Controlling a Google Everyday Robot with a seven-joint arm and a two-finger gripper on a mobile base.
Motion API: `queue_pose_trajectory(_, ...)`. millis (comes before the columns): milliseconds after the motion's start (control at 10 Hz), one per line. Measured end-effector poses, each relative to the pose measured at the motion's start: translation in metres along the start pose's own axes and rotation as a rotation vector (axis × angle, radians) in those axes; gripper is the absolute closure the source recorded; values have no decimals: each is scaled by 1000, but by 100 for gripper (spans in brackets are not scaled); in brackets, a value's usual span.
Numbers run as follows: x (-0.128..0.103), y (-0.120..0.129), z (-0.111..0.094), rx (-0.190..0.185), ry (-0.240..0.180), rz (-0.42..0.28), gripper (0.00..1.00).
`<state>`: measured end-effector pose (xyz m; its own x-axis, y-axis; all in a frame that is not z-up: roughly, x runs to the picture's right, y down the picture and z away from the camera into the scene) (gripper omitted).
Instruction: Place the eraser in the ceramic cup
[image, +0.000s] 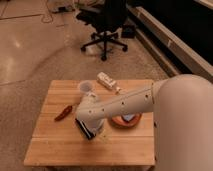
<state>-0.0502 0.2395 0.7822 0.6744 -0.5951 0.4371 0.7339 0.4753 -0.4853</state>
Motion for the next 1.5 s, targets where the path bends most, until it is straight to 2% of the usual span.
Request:
queue_pose_trajectory(100,-2,-1,-2,21,-13,-29,20)
queue_pose_trajectory(200,-7,-1,-7,72,-39,-141,20)
queue_pose_trajectory(400,-15,-4,-13,124,-63,-261,20)
queue_pose_trajectory(600,-19,-6,-18,168,-92,-306,20)
queue_pose_trajectory(800,-27,-14,-19,204,-113,-393,20)
queue_pose_trajectory(900,-32,-20,-18,221,-114,-460,20)
queue_pose_trajectory(1000,-34,-24,-17,231,-107,-492,20)
queue_pose_trajectory(1500,-31,-51,-2,249,-32,-608,20)
